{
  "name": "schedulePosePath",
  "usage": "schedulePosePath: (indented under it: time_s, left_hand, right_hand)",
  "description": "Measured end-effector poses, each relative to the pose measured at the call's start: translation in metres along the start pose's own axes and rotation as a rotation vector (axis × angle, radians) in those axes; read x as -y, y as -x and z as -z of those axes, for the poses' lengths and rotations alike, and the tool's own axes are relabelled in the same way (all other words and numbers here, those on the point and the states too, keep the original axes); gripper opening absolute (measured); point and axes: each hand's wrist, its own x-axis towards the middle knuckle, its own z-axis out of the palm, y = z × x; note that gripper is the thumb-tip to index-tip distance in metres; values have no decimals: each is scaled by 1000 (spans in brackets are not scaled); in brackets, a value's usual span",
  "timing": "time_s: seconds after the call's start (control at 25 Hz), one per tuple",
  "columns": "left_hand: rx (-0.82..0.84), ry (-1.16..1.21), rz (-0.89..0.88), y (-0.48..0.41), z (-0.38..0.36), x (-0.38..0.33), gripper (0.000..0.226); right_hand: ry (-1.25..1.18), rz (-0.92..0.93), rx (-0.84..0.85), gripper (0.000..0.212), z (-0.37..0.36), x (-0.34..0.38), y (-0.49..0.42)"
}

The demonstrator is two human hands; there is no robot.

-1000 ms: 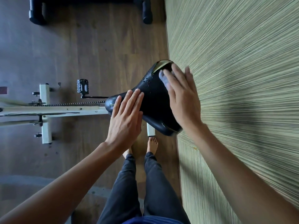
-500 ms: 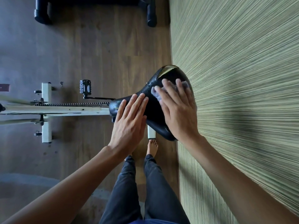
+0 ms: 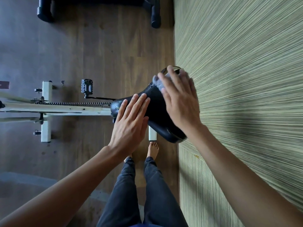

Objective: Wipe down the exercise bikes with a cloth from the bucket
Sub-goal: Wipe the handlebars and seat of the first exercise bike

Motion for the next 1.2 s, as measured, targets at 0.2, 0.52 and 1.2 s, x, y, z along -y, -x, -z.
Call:
schedulePosePath:
  time_s: [0.2,0.52,1.2]
  left_hand:
    - [14,80,64,3,3,2,53]
    - [-91,295,261,-25,5,-70,47]
    - [-103,73,420,-12,4,-4,53]
  right_hand:
    - [-2,-125,-50,45,-1,18,58]
    - [-781,-345,-127,40,21,19,41]
    - [-339,-303,-143,41,-13,-7,33]
